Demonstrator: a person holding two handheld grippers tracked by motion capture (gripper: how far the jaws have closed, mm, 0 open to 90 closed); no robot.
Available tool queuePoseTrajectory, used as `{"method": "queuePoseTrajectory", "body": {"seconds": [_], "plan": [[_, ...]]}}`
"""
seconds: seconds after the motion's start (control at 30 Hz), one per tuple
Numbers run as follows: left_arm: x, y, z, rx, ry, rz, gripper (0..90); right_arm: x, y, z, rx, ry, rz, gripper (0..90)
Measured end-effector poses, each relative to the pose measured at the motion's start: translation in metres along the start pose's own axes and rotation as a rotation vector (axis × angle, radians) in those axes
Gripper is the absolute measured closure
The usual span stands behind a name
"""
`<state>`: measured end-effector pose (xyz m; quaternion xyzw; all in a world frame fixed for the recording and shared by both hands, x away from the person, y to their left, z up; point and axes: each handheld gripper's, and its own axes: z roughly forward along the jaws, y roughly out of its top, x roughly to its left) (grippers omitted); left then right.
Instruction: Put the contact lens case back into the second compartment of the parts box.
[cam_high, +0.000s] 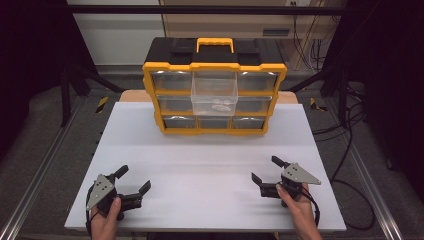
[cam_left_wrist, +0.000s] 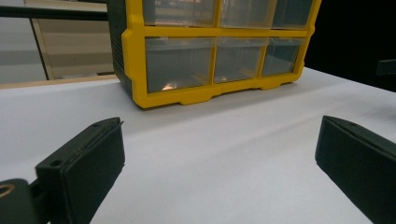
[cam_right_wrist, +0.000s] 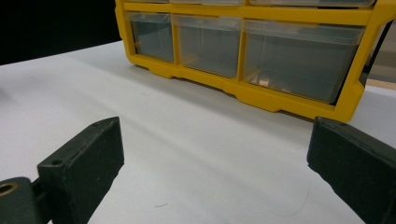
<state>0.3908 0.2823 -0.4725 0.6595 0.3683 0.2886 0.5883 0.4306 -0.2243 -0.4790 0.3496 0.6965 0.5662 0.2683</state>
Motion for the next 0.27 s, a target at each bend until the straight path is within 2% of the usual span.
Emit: {"method": "queuePoseTrajectory", "body": {"seconds": [0.27], "plan": [[-0.0022,0.0007,0.0039,0.007,-0.017,0.007,1.0,-0.0016,0.0019,0.0065,0.022,-0.026,-0.004,5.4]]}}
